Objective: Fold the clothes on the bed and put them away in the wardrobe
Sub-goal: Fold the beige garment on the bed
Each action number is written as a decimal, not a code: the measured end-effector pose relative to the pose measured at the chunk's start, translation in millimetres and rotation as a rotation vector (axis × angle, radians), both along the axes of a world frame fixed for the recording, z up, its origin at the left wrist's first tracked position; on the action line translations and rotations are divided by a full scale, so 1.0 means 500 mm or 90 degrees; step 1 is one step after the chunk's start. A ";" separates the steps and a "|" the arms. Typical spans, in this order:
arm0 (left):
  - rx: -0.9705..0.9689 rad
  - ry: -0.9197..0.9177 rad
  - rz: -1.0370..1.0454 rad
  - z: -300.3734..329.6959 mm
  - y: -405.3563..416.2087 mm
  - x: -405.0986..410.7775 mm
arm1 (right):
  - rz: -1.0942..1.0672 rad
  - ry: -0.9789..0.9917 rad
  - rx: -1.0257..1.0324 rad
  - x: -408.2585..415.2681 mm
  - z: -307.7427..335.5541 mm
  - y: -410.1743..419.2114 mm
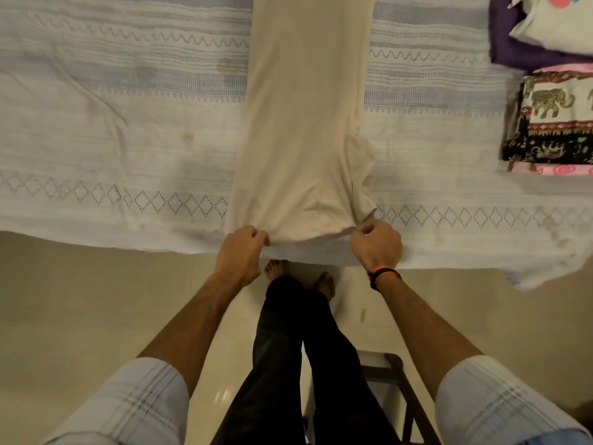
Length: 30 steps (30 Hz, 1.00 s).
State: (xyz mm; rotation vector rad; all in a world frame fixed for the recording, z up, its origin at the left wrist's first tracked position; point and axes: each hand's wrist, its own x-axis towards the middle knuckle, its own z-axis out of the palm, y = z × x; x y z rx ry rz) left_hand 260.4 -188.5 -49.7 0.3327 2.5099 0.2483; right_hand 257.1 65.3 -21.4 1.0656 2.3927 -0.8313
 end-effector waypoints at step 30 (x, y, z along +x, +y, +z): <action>-0.081 -0.030 -0.003 -0.012 0.157 -0.091 | -0.667 0.153 -0.393 -0.112 -0.064 0.140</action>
